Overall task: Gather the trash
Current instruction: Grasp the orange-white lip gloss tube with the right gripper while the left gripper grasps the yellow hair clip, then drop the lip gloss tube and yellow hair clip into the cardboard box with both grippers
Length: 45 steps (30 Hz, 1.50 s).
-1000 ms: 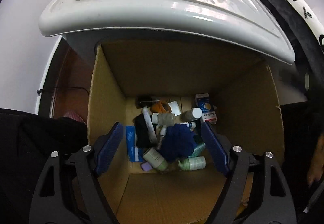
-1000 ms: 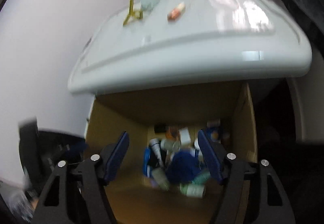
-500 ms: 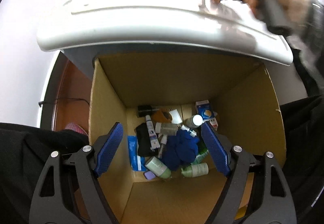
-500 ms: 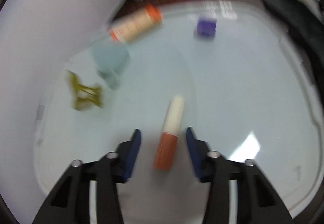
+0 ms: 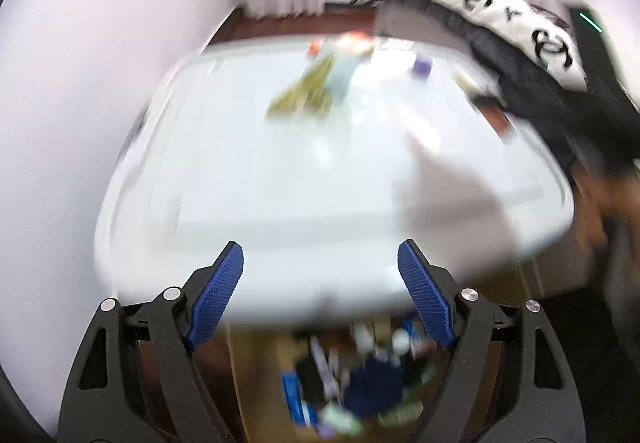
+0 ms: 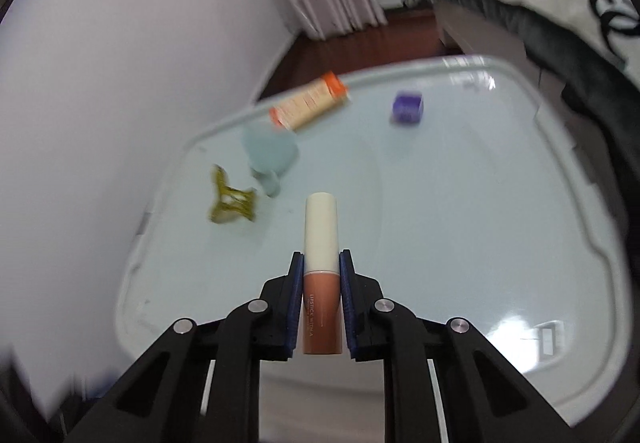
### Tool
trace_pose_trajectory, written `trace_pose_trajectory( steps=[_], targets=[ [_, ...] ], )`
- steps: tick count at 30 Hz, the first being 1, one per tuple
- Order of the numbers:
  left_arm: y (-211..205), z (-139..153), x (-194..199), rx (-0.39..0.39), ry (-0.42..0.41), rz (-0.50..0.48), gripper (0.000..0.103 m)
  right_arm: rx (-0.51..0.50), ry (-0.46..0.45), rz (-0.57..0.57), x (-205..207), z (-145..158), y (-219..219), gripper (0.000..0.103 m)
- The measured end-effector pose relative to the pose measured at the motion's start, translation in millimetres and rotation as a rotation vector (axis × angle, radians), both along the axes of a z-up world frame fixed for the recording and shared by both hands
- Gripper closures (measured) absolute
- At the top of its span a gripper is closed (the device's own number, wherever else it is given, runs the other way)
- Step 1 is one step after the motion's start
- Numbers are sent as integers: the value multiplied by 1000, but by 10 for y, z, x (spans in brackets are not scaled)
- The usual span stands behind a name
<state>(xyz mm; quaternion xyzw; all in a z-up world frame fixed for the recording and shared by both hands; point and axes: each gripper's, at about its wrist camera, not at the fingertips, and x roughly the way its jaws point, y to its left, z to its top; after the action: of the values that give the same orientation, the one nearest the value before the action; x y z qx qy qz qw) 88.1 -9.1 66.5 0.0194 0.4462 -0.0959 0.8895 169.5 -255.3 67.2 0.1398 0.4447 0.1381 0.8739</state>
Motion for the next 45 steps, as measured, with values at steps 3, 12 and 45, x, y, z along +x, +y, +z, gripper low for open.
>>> trace_pose_trajectory(
  steps=[3,12,45],
  targets=[
    [-85,-41,654,12,-36,-63,25,44,-34,-43,-144,41,-222,85],
    [-306,-622,1831,130,-51,-179,25,115,-24,-40,31,20,-296,85],
    [-304,-47,-968,25,-8,86,44,64,-28,6,-1722,-364,-17,85]
  ],
)
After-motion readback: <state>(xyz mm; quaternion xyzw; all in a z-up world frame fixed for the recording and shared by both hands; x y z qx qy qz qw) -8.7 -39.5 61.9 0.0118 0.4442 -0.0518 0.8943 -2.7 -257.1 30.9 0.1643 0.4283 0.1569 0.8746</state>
